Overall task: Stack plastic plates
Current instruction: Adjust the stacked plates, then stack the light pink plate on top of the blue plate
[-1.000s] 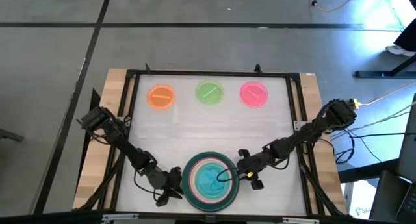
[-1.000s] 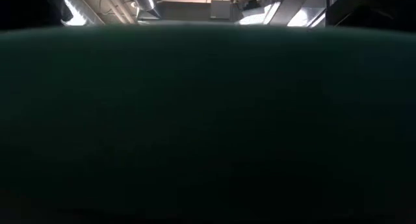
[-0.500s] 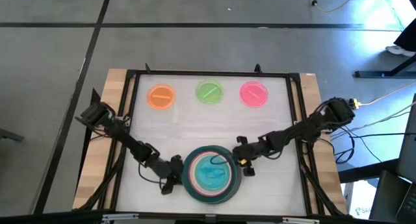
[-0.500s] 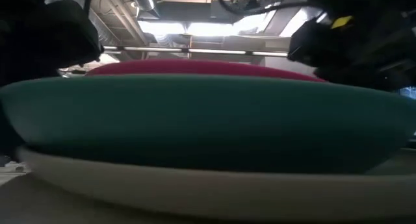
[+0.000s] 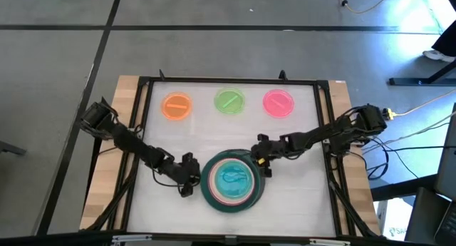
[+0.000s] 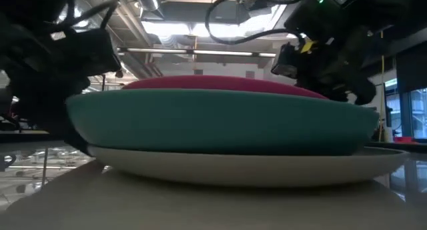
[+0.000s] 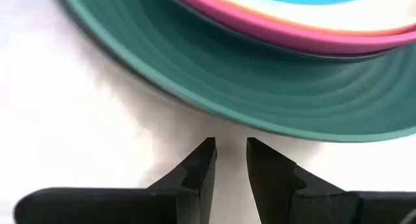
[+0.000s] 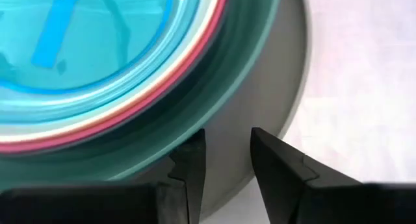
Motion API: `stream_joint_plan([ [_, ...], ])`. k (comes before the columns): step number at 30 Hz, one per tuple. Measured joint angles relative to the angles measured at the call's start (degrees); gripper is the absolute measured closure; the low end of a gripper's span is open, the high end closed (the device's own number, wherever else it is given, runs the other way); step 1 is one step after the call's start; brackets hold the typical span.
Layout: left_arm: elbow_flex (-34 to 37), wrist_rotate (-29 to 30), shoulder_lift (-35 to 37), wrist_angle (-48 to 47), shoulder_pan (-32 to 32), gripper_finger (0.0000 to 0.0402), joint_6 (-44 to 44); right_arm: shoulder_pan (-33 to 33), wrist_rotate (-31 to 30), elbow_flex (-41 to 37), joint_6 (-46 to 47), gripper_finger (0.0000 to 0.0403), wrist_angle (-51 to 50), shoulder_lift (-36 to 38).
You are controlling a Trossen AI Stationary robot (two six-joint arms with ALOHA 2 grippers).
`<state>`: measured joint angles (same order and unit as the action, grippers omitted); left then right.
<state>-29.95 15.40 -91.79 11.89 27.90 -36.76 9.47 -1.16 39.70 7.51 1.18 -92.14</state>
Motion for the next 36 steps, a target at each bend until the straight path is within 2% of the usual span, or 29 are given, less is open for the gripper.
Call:
stream_joint_plan([
  [8, 0.0, 0.3, 0.2, -1.1, -1.5, 0.0318, 2.2, -3.2, -2.5, 0.0, -2.9, 0.0278, -0.3, 0.7],
  [15, 0.3, 0.5, 6.0, -8.0, -1.0, 0.0318, 1.6, -3.9, -4.0, 3.3, -6.1, 0.0278, -8.9, 4.6],
  [21, 0.1, -2.4, 11.1, -4.3, 2.7, 0.0318, 3.4, -2.3, -2.7, 4.6, -5.2, 0.0278, -12.7, 8.8],
  [24, 0.1, 0.5, 11.6, -0.1, 4.5, 0.0318, 6.9, -0.9, -3.4, 4.6, -5.2, 0.0278, -15.0, 10.9],
  [29, 0.1, 10.5, 10.5, 6.6, 5.7, 0.0318, 13.9, -1.2, -6.0, 4.6, -5.2, 0.0278, -20.6, 15.7],
  [32, 0.1, 13.8, 9.7, 9.1, 4.9, 0.0318, 17.4, -3.7, -9.3, 4.6, -6.3, 0.0279, -23.5, 18.6],
  [36, 0.1, 14.0, 8.7, 9.5, 3.4, 0.0318, 18.1, -10.1, -9.9, 2.3, -9.3, 0.0278, -24.0, 21.7],
])
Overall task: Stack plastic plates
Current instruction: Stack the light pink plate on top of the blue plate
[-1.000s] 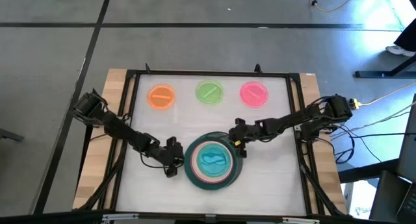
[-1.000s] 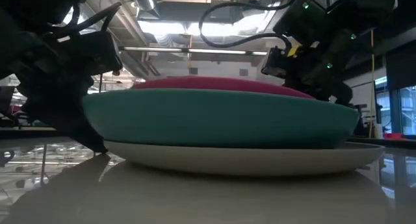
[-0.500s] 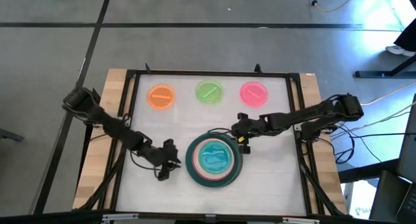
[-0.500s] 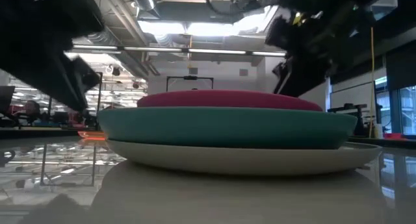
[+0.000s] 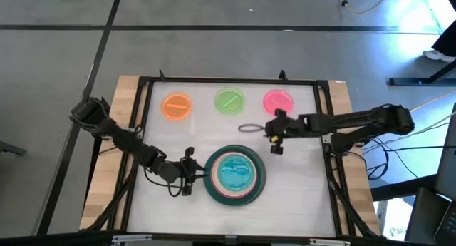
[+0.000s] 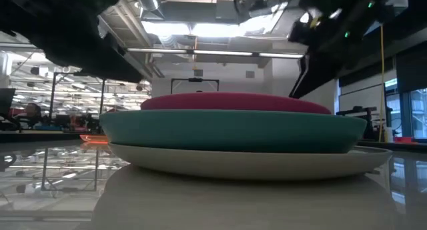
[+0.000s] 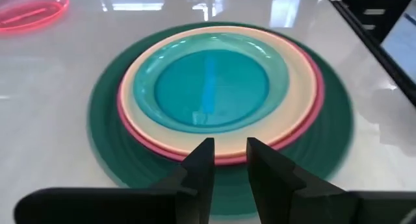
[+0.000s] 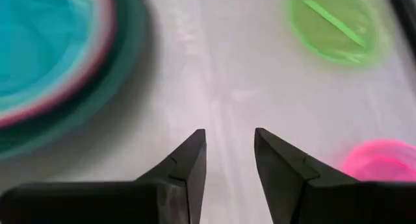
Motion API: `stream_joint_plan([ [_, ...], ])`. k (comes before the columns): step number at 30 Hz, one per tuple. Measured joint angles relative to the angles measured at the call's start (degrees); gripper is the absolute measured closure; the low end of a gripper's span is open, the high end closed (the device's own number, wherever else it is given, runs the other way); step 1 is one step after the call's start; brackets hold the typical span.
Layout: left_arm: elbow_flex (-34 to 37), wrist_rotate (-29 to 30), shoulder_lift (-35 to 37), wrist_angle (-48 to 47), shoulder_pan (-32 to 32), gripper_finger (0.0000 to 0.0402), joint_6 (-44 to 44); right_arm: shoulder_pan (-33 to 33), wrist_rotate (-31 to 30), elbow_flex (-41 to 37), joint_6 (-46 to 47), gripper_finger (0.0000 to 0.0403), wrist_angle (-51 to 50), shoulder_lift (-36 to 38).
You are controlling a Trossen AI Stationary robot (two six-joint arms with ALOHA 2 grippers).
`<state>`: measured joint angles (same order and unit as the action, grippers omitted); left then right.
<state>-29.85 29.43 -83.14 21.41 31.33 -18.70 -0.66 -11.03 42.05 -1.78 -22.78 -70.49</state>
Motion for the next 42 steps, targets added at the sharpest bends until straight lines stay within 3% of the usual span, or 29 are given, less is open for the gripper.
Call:
stream_joint_plan([
  [9, 0.0, 0.0, -0.2, 0.1, -1.1, 0.0318, 0.4, -15.8, 0.0, -9.7, -5.6, 0.0279, 11.5, 0.5],
  [17, 0.0, 1.1, -0.2, 0.1, -1.1, 0.0318, 1.3, -23.6, 2.6, -17.0, -7.6, 0.0279, 22.0, 0.5],
  [25, 0.0, 1.3, -0.2, 0.1, -1.1, 0.0318, 1.2, -24.5, 4.5, -21.1, -7.7, 0.0278, 31.2, 0.5],
  [33, 0.0, 1.3, -0.2, 0.1, -1.1, 0.0318, 0.9, -24.5, 5.6, -22.0, -7.7, 0.0279, 33.7, 0.4],
  [42, -0.1, 1.3, -0.2, 0.1, -1.1, 0.0319, 0.9, -24.5, 4.1, -21.9, -9.4, 0.0279, 36.8, -5.5],
])
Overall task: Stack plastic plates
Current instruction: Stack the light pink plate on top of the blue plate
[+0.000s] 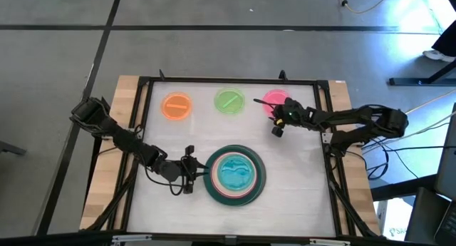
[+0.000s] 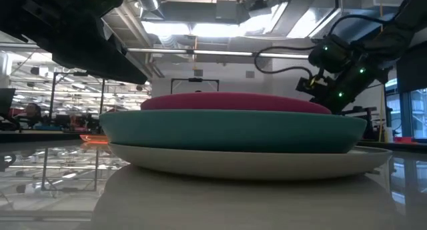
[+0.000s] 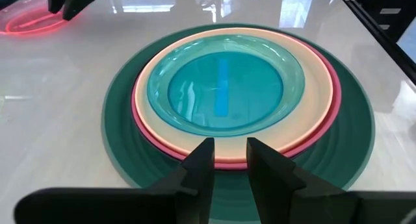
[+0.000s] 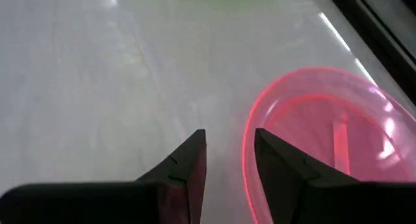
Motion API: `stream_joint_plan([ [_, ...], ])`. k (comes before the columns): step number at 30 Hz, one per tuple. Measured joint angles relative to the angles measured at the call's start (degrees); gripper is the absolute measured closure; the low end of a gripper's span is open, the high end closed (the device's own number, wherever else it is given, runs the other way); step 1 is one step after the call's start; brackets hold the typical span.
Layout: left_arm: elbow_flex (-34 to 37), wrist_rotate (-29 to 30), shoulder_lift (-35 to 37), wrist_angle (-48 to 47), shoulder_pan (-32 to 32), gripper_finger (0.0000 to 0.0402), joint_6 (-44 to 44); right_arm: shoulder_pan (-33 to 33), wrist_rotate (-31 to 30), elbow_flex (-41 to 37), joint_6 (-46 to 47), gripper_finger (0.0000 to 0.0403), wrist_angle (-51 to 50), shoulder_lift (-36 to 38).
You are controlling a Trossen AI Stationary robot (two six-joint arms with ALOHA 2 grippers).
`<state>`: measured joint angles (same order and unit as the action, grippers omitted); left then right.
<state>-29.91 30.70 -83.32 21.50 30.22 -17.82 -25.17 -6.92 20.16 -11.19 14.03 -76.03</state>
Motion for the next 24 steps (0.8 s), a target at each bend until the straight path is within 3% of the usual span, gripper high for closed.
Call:
stream_joint_plan([
  [4, 0.0, 0.0, 0.0, 0.0, 0.0, 0.0319, 0.0, 0.0, -3.9, 0.1, -1.1, 0.0279, 2.1, -3.3],
  [14, 0.0, 0.0, 0.0, 0.0, 0.1, 0.0318, -0.1, 0.1, -6.2, 0.3, -1.1, 0.0282, 3.9, -8.6],
  [24, 0.0, 0.0, 0.0, 0.0, 0.0, 0.0318, -0.1, 0.1, -6.0, 0.3, -3.1, 0.0394, 3.5, -8.8],
])
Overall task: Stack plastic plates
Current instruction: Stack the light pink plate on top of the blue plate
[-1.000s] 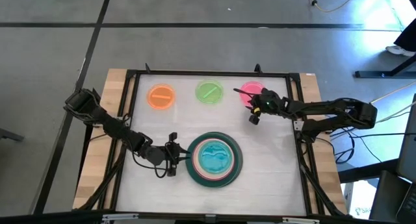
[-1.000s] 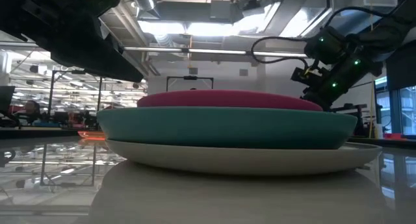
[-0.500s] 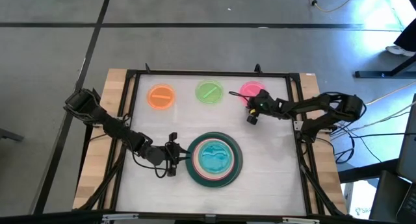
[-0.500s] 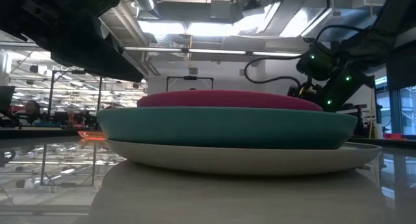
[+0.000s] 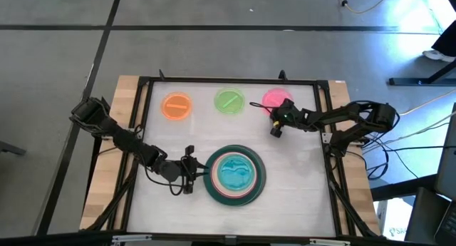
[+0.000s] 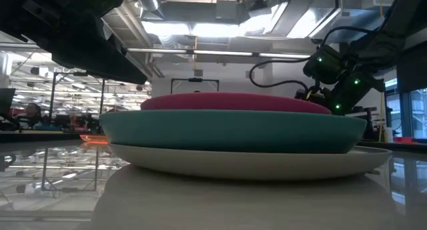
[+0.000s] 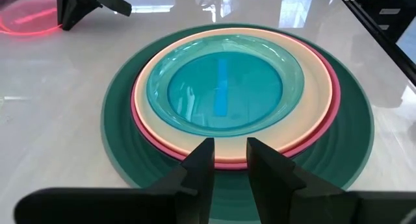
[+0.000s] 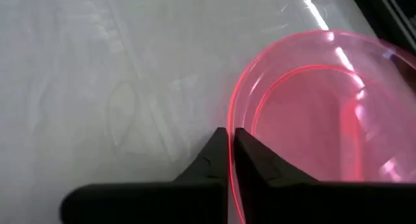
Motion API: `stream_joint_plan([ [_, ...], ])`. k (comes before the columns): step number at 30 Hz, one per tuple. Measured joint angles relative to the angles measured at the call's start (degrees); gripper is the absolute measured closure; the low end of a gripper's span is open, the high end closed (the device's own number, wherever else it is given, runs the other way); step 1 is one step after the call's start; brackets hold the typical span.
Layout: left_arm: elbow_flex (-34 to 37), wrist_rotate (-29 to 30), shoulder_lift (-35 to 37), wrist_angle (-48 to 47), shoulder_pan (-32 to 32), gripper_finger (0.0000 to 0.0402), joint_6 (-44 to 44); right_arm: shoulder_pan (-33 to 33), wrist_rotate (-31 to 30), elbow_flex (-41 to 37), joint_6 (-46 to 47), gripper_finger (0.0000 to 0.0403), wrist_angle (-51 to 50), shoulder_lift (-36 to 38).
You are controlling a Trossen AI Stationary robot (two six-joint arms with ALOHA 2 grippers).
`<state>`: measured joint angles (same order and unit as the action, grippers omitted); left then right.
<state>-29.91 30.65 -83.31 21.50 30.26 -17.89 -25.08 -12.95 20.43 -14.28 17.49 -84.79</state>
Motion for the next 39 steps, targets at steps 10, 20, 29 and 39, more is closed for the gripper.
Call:
stream_joint_plan([
  [10, 0.0, 0.0, 0.0, 0.0, -0.1, 0.0318, 0.1, 3.5, -0.5, 0.0, -1.5, 0.0401, 0.6, 3.3],
  [20, 0.0, -0.1, 0.0, 0.0, 0.2, 0.0318, 0.0, 15.9, 0.0, 3.4, -0.7, 0.0401, -2.8, 11.7],
  [29, 0.0, 0.0, 0.0, 0.0, 0.2, 0.0318, 0.0, 28.5, 1.1, 9.3, -0.7, 0.0401, -4.6, 12.5],
  [39, 0.0, 0.0, 0.0, 0.0, 0.2, 0.0318, 0.0, 39.4, 3.2, 13.0, -0.5, 0.0401, -3.8, 12.5],
])
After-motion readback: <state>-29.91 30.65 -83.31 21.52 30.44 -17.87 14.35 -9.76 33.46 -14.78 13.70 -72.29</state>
